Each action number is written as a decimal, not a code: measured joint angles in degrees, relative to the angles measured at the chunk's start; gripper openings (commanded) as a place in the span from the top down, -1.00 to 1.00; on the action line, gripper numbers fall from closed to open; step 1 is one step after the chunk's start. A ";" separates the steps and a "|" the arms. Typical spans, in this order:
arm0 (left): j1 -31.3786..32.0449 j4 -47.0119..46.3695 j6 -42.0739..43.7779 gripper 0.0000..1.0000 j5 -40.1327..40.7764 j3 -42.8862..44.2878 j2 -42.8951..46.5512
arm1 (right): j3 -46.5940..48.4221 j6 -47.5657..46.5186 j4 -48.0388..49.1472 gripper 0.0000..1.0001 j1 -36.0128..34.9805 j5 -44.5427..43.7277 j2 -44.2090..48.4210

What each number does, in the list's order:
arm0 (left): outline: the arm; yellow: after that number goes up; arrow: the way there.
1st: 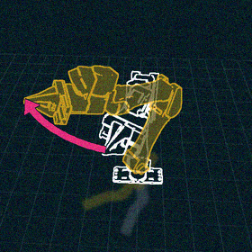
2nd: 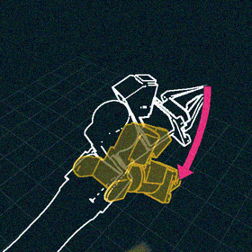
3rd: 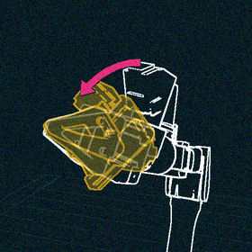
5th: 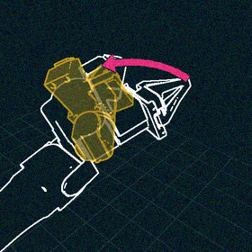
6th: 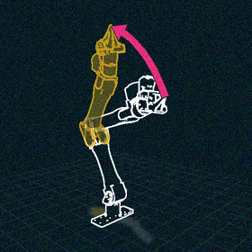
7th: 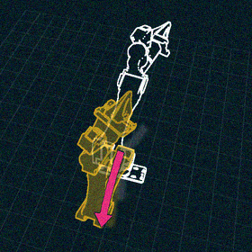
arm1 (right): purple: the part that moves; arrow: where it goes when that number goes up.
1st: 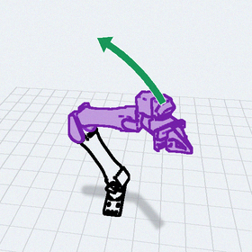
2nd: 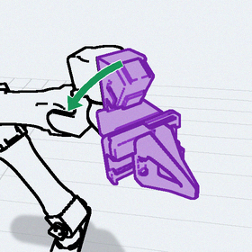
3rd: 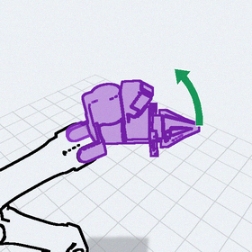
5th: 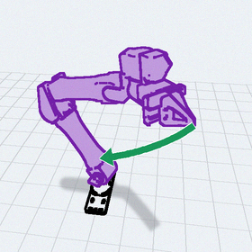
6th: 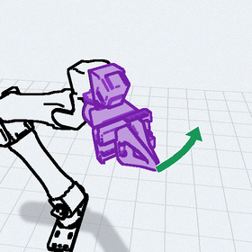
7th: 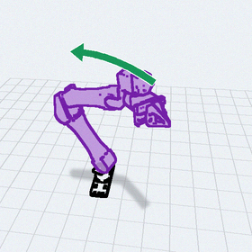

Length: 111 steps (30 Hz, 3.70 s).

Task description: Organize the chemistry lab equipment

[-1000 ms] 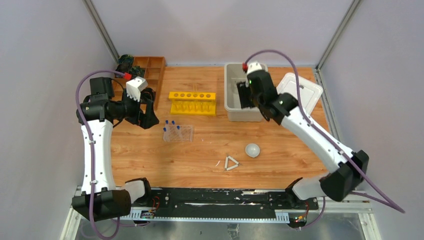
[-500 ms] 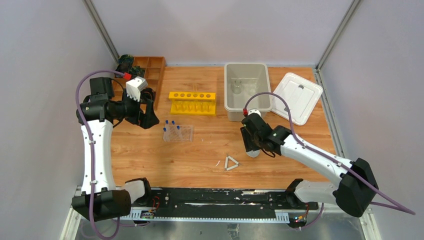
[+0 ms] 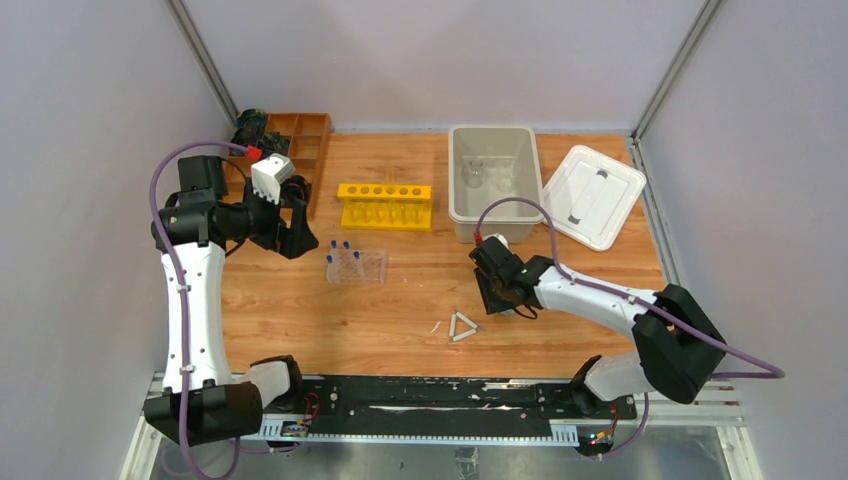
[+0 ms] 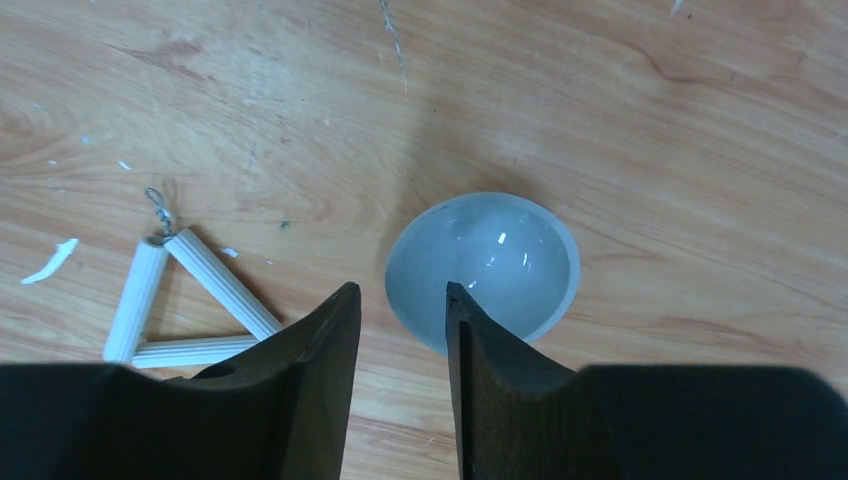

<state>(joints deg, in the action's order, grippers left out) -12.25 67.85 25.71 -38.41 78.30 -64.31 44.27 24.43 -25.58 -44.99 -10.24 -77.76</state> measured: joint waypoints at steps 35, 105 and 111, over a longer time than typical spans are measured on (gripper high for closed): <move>0.00 0.00 -0.83 -1.00 0.00 0.00 0.76 | 32.24 -8.31 -13.53 1.00 -2.75 -6.54 9.90; 0.00 0.00 -0.33 -1.00 1.40 -0.39 1.68 | 40.35 -11.43 -2.08 -0.35 16.39 1.36 -12.63; 0.00 0.00 -0.33 -1.00 1.51 -0.37 1.64 | 28.81 -13.00 0.28 -0.36 3.23 0.63 0.44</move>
<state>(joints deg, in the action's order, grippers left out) -12.25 67.85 25.39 -36.91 77.93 -62.67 73.08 11.42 -25.30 -41.76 -9.61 -77.32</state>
